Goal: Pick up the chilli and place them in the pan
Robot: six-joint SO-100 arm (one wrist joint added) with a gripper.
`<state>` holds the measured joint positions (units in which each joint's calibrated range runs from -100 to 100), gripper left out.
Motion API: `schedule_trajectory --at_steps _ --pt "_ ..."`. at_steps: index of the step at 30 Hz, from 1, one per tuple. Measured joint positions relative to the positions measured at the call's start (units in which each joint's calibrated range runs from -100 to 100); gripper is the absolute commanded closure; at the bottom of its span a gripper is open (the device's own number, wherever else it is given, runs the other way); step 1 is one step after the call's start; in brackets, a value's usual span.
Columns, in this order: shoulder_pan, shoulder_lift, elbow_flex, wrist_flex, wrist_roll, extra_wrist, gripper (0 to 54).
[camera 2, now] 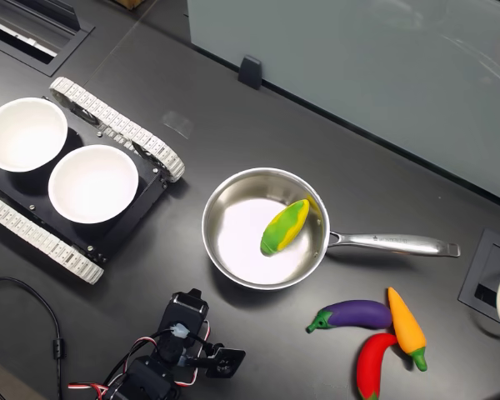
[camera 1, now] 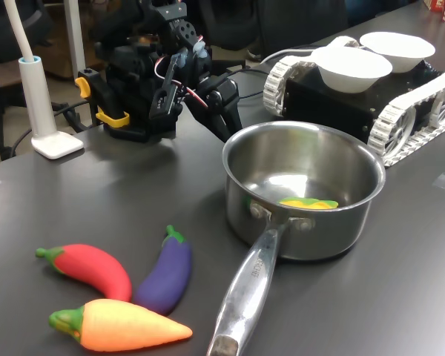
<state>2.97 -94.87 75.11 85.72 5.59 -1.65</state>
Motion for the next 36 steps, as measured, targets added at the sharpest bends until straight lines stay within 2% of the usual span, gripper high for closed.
schedule_trajectory --at_steps 11,36 --pt "1.0 0.0 0.0 0.0 3.0 -0.1 53.6" --pt "1.0 0.0 0.0 0.0 3.0 -0.1 53.6"
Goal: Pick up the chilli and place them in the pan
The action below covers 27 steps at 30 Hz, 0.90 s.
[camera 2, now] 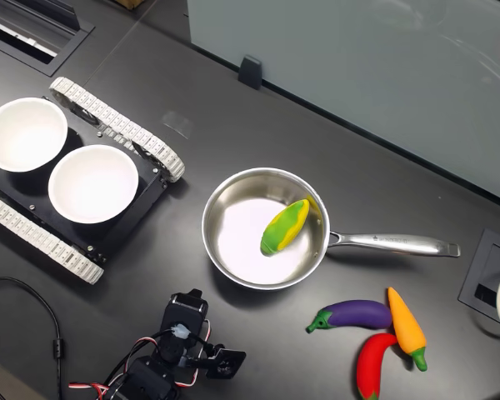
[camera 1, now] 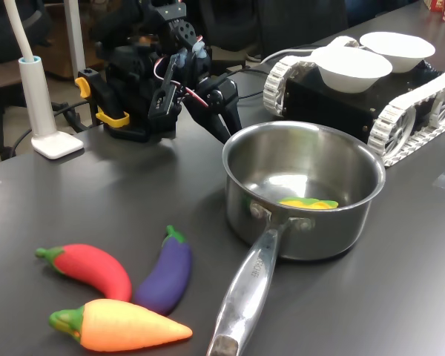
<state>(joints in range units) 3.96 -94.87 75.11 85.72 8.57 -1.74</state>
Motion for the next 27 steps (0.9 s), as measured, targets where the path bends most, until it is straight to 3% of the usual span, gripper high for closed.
schedule_trajectory --at_steps 12,27 --pt "2.3 0.0 0.0 0.0 0.3 0.0 53.6" --pt "4.3 0.0 -4.5 4.2 0.6 0.0 53.6"
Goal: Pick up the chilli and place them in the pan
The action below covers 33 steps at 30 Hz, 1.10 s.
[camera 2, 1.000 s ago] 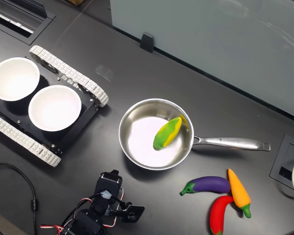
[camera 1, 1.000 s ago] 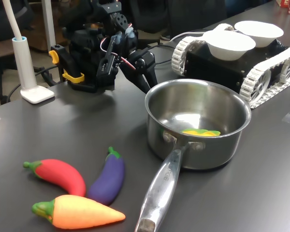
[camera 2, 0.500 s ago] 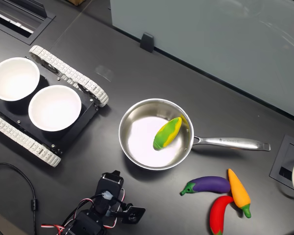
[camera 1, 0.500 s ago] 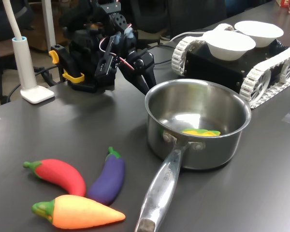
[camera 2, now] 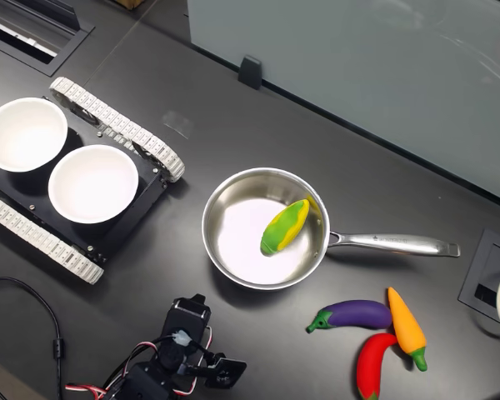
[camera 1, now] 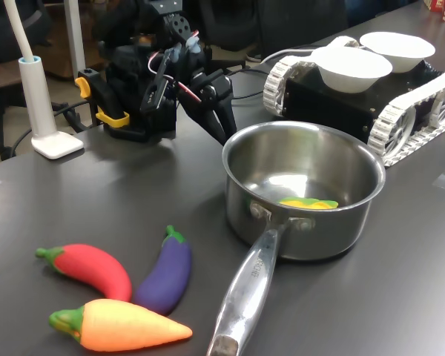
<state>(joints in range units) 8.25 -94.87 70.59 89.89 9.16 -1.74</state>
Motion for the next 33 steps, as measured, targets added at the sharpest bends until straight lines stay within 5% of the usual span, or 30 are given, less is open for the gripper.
schedule_trajectory --at_steps 14,25,33 --pt "-1.2 0.3 -9.6 2.6 -0.7 0.8 53.6" --pt "5.0 19.6 -23.8 1.8 -0.1 0.8 53.6" --pt "9.6 26.6 -33.6 1.3 0.3 0.8 53.6"
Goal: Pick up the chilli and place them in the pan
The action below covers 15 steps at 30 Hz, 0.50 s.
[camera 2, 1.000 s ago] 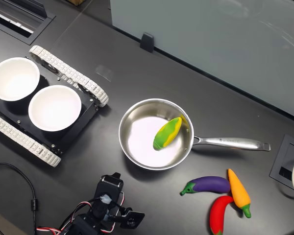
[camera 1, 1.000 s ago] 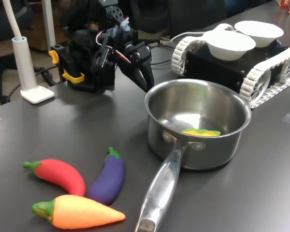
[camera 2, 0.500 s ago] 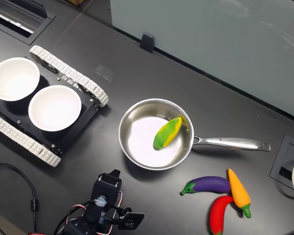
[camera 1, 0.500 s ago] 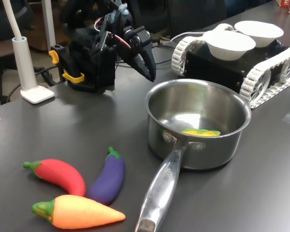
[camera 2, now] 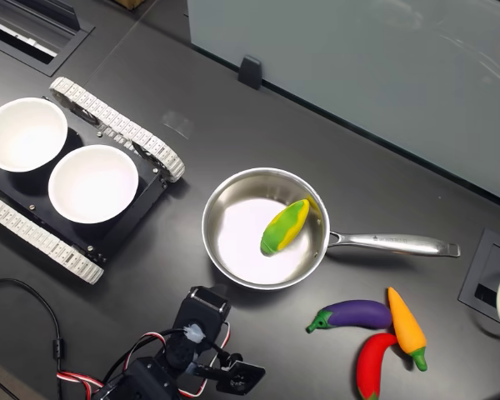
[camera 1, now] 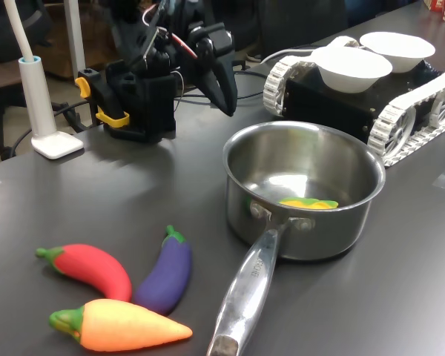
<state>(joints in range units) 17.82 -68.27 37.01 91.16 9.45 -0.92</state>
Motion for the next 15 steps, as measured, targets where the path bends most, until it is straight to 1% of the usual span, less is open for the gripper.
schedule_trajectory --at_steps 8,15 --pt "6.5 6.2 -9.1 0.0 0.0 0.0 53.6" --pt "13.2 12.3 -19.2 -0.1 0.0 0.0 53.6"
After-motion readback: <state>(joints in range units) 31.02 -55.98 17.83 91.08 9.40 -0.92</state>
